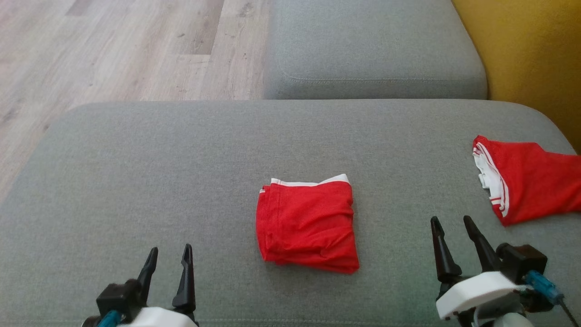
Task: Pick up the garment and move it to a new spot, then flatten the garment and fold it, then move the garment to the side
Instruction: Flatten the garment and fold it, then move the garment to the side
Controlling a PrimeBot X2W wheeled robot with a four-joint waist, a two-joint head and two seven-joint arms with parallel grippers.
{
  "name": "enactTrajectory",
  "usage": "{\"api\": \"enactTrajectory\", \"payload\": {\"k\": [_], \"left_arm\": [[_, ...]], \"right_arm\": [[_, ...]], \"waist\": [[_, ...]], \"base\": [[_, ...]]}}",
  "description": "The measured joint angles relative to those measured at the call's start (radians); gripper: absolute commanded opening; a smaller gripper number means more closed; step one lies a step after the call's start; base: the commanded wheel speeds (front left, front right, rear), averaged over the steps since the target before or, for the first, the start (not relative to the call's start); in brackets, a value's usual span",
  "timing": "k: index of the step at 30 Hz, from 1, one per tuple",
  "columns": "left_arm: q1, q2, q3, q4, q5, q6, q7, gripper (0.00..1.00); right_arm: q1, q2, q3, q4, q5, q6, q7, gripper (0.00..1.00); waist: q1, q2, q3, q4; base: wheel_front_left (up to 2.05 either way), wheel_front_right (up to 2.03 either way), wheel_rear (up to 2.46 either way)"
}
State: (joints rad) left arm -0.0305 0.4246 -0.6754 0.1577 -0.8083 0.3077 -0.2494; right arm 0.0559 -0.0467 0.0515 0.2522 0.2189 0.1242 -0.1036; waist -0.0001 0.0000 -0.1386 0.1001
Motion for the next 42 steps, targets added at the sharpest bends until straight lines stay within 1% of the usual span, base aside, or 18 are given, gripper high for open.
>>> {"api": "enactTrajectory", "payload": {"k": [6, 18, 23, 25, 28, 32, 36, 37, 39, 42], "left_arm": [[0.000, 0.004, 0.001, -0.001, 0.003, -0.001, 0.000, 1.00], [0.000, 0.007, 0.013, 0.000, 0.003, -0.001, 0.000, 1.00], [-0.001, 0.007, 0.015, -0.001, 0.009, -0.001, 0.000, 1.00], [-0.001, 0.006, 0.015, -0.003, 0.015, -0.001, 0.000, 1.00], [-0.004, 0.006, 0.016, -0.012, 0.020, -0.001, 0.000, 1.00], [-0.008, 0.006, 0.016, -0.031, 0.036, 0.000, 0.000, 1.00], [-0.021, 0.005, 0.013, -0.042, 0.044, 0.000, 0.000, 1.00], [-0.021, 0.005, 0.013, -0.042, 0.044, 0.000, 0.000, 1.00], [-0.032, 0.002, 0.011, -0.049, 0.044, 0.000, 0.000, 1.00], [-0.039, -0.004, 0.001, -0.052, 0.052, -0.001, 0.000, 1.00]], "right_arm": [[0.001, 0.000, -0.008, -0.025, 0.000, 0.000, 0.016, 1.00], [0.021, 0.001, -0.012, -0.031, 0.001, 0.000, 0.026, 1.00], [0.013, 0.001, -0.015, -0.017, -0.002, 0.000, 0.071, 1.00], [-0.005, 0.001, -0.012, -0.016, -0.010, 0.000, 0.095, 1.00], [-0.079, 0.001, -0.010, -0.012, -0.022, 0.000, 0.139, 1.00], [-0.205, 0.001, -0.005, 0.017, -0.020, 0.000, 0.243, 1.00], [-0.282, 0.000, -0.006, 0.110, -0.024, 0.000, 0.361, 1.00], [-0.282, 0.000, -0.006, 0.110, -0.024, 0.000, 0.361, 1.00], [-0.311, 0.000, -0.005, 0.175, -0.018, 0.000, 0.416, 1.00], [-0.346, 0.000, -0.022, 0.274, 0.000, 0.000, 0.462, 1.00]], "waist": [[0.0001, 0.0000, 0.001, 0.006], [0.0001, 0.0000, 0.006, 0.015], [0.0001, 0.0000, 0.015, 0.025], [0.0001, 0.0000, 0.021, 0.031], [0.0002, 0.0000, 0.031, 0.044], [0.0002, 0.0000, 0.045, 0.067], [0.0003, 0.0000, 0.060, 0.100], [0.0003, 0.0000, 0.060, 0.100], [0.0002, 0.0000, 0.068, 0.121], [0.0003, 0.0000, 0.079, 0.157]], "base": [[0.00, 0.00, 0.00], [0.00, 0.00, 0.00], [0.00, 0.00, 0.00], [0.00, 0.00, 0.00], [0.00, 0.00, 0.00], [0.00, 0.00, 0.00], [0.00, 0.00, 0.00], [0.00, 0.00, 0.00], [0.00, 0.00, 0.00], [0.00, 0.00, 0.00]]}}
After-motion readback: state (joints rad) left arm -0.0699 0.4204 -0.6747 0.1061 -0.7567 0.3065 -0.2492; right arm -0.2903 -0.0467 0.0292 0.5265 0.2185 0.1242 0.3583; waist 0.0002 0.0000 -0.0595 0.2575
